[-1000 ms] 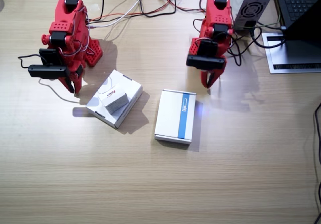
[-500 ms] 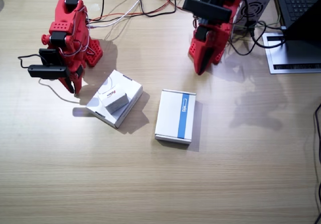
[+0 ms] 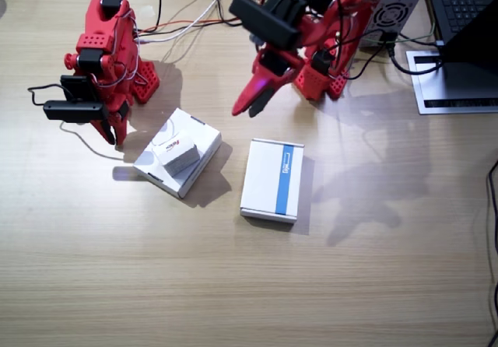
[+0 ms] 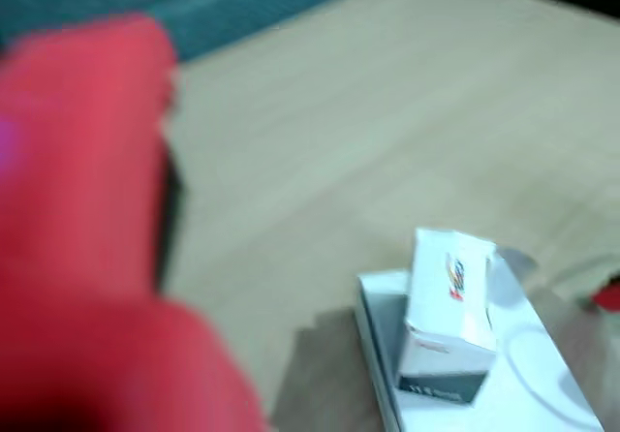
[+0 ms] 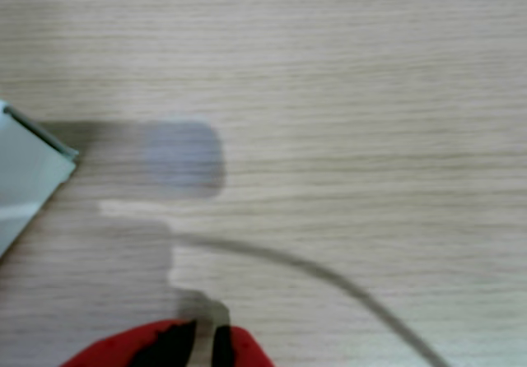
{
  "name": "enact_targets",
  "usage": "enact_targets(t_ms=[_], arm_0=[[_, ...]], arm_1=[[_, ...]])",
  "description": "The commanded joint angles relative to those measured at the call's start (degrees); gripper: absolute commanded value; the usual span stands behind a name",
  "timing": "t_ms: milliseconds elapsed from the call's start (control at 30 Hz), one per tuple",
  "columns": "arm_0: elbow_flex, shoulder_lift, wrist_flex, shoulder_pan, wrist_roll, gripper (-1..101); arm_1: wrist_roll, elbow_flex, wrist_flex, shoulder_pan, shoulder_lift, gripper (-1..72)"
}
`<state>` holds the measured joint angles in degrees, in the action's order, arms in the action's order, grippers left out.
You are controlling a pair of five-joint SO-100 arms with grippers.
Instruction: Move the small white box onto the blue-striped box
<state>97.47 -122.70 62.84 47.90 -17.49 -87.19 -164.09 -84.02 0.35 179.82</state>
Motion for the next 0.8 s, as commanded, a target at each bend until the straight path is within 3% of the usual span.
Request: enact_targets(t_ms=[0, 100, 167, 200, 233, 267, 333, 400, 433, 533, 633, 767], arm_0=[[-2.7, 8.0, -3.2, 2.8, -12.4, 62], [-14.2, 18.8, 6.6, 4.6, -20.0, 62], [-25.3, 25.6, 16.7, 5.7, -19.1, 62], [-30.5, 29.1, 21.1, 5.4, -12.4, 62], [-32.4, 30.7, 24.0, 3.7, 8.6, 60], [-32.3, 30.1, 22.0, 1.5, 24.9, 50], [-42.5, 36.3, 27.9, -1.8, 41.0, 49], [-55.7, 45.4, 33.0, -3.5, 45.2, 52], [-56.2, 46.4, 33.0, -2.7, 47.1, 54], [-47.0, 44.3, 33.0, 1.4, 64.3, 55], [-44.5, 45.0, 33.2, 3.6, 77.5, 51], [-52.0, 52.4, 33.2, 4.7, 88.0, 49]], arm_1=[[1.1, 0.6, -1.3, -0.3, 1.6, 4.2], [1.1, 0.6, -1.3, -0.3, 1.6, 4.2], [1.1, 0.6, -1.3, -0.3, 1.6, 4.2], [1.1, 0.6, -1.3, -0.3, 1.6, 4.2], [1.1, 0.6, -1.3, -0.3, 1.6, 4.2], [1.1, 0.6, -1.3, -0.3, 1.6, 4.2], [1.1, 0.6, -1.3, -0.3, 1.6, 4.2], [1.1, 0.6, -1.3, -0.3, 1.6, 4.2], [1.1, 0.6, -1.3, -0.3, 1.6, 4.2], [1.1, 0.6, -1.3, -0.3, 1.6, 4.2], [1.1, 0.6, -1.3, -0.3, 1.6, 4.2], [1.1, 0.6, -1.3, -0.3, 1.6, 4.2]])
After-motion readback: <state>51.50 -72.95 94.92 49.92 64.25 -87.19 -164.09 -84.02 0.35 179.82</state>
